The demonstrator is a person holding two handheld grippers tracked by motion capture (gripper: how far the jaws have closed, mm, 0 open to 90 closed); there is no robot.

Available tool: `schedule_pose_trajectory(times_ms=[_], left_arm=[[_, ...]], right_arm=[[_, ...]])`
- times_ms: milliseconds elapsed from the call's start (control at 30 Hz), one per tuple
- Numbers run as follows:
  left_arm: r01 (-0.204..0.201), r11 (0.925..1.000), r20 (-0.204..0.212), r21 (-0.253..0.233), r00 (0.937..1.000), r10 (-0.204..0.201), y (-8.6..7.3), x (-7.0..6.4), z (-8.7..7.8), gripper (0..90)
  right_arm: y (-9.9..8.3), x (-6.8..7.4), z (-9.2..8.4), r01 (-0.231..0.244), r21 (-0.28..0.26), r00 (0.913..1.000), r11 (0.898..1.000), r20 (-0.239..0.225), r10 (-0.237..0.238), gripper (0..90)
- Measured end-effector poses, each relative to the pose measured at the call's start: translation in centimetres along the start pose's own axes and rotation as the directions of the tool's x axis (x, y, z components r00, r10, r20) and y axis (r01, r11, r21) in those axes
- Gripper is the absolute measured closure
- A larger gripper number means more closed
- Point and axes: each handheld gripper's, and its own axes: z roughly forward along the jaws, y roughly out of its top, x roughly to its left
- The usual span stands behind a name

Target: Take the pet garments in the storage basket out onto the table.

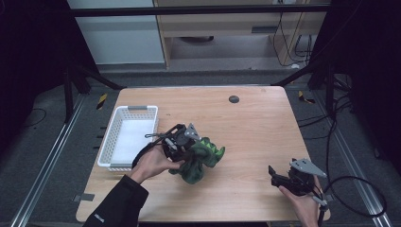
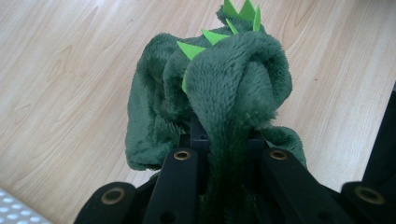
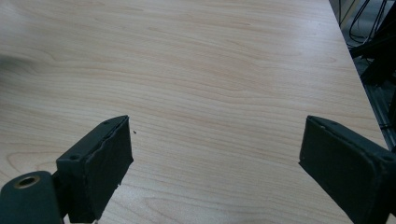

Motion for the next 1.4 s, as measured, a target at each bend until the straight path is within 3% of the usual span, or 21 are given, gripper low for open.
schedule_pose_trajectory(times_ms=[467,1133,1400], left_arm=[[-0.016,0.9985,0.026,0.053,0.9996,0.015,0.2,-0.4,3.3,81.0],[-0.026,0.9961,0.046,0.084,0.9987,0.022,0.1,-0.8,6.2,79.9],[-0.019,0.995,0.057,0.098,0.9983,0.013,-0.2,-0.9,7.0,74.4]], right_arm=[[0.0,-0.1,0.0,0.002,-0.001,1.0,1.0,0.003,-0.002,9.2],[-0.1,-0.1,0.2,0.003,0.006,1.0,1.0,0.0,-0.003,9.1],[-0.1,0.0,0.2,0.001,0.01,1.0,1.0,-0.003,-0.001,8.8]])
